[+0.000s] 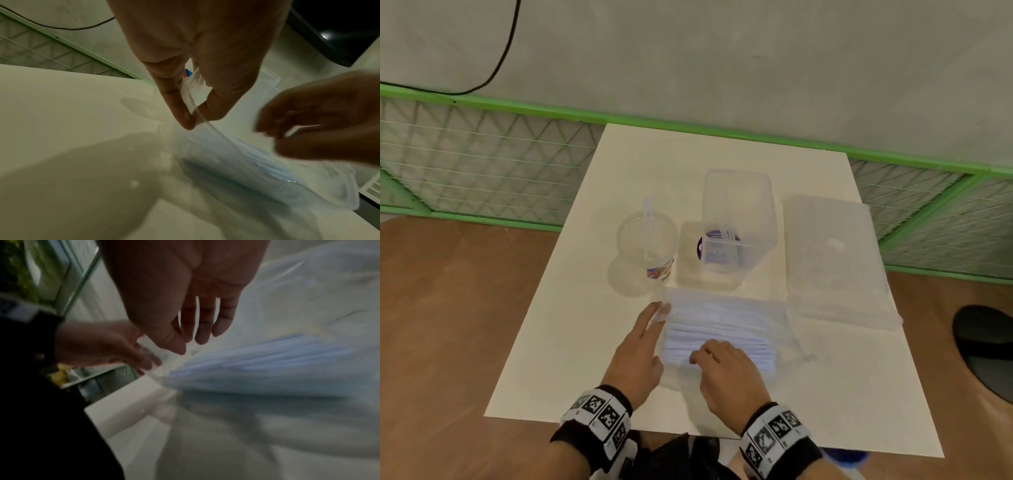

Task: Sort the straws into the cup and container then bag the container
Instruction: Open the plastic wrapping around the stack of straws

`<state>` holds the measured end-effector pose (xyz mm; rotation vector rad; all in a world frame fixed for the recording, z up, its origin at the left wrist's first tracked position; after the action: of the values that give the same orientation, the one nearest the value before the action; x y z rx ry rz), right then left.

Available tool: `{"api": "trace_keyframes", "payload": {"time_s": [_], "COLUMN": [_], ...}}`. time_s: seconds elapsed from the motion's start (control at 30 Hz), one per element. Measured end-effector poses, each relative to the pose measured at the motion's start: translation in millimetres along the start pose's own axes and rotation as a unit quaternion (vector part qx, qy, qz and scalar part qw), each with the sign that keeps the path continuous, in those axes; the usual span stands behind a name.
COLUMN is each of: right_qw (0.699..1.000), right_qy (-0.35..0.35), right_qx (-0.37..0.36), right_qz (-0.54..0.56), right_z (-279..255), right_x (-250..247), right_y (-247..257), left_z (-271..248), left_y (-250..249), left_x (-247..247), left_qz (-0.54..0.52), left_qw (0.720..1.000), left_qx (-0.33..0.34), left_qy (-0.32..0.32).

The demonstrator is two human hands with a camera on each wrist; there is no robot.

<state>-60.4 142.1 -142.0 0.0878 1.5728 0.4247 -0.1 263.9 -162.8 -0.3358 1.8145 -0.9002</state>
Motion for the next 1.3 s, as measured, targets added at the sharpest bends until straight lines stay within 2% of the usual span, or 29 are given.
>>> {"api": "trace_keyframes", "payload": {"time_s": [0.17,0.43,0.7,0.87,1.03,1.3], "right_qw": [0.996,0.989,0.978,0.976,0.971,0.972], "right_qy": [0.055,0.068,0.077,0.073,0.109,0.121], "right_qx": [0.037,0.066,0.082,0.098,0.113,0.104], "right_qz": [-0.059,-0.116,-0.173,-0.179,-0.178,-0.173], "right_z": [14.4,16.4,16.8,22.1,30.8,27.2], "right_x": [42.4,59.3,68.5,63.7,65.9,66.5], "right_y": [10.0,10.5,7.4,4.1,-1.3,-0.5], "left_z": [-1.5,-11.6,-13.9,-4.8,3.0,-2.1], "left_y": [2.1,3.7,4.1,4.8,2.9,3.6], "left_x": [0.2,6.8,5.2,0.6,-2.5,-0.1], "left_qz": [-0.015,-0.014,-0.012,-0.012,-0.008,-0.015], "left_qw": [1.000,0.999,0.998,0.999,0.999,0.999], "left_qx": [0.002,0.033,0.037,0.035,0.038,0.026], "left_qy": [0.017,0.038,0.041,0.034,0.034,0.026]}}
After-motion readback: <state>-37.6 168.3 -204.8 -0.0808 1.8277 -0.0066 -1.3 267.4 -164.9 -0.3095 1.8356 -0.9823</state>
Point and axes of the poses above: each hand's wrist, its own z-axis towards the middle knuckle, its own x-axis out of the palm, y = z × x, the point moved 10 cm from there along z, towards the middle knuckle
